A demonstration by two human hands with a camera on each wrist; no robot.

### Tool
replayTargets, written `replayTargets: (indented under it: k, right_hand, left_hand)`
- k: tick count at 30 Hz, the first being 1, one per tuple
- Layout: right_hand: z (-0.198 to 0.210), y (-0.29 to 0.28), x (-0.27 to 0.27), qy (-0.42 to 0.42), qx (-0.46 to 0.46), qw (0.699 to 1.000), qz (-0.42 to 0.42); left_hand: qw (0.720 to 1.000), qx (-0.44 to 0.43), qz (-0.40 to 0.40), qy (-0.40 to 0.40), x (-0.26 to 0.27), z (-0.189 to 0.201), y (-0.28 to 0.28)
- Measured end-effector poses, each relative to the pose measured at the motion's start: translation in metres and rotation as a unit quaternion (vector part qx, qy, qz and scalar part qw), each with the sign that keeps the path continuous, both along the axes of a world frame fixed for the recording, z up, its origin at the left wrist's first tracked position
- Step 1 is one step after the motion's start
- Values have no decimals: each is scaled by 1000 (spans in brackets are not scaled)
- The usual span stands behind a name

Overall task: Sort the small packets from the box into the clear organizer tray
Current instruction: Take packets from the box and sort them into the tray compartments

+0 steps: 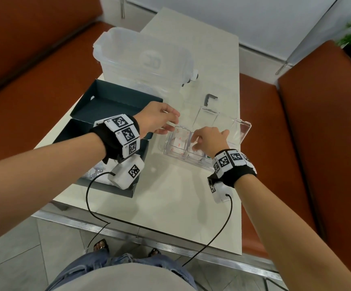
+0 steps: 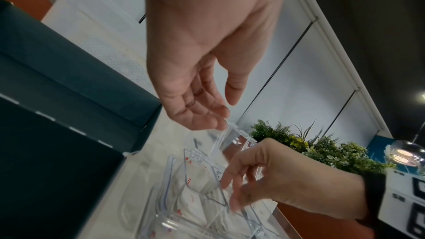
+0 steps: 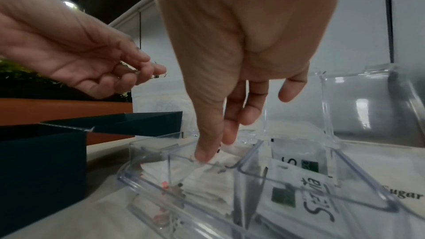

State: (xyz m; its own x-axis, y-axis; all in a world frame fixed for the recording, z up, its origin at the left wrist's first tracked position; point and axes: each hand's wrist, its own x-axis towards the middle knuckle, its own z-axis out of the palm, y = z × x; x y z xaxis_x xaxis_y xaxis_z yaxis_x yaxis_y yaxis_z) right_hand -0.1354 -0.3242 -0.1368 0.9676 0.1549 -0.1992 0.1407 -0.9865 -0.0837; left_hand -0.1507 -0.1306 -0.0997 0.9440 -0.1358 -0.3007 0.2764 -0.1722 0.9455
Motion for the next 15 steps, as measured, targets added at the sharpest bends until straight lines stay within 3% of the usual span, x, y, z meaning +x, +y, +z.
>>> replayTargets:
  k: [3,10,15]
  right_hand:
    - [-7,0,-2,38,-42,998,8]
    - [-5,-1,-8,42,-32,999,-3]
    - [16,-4,-12,-22,49,998,-35]
  left_hand:
    - [1000,-4,-1,-1,0,1,1]
    - [1000,-17,-4,0,-1,4,8]
    - [1000,-13,-13,-7,-4,6,20]
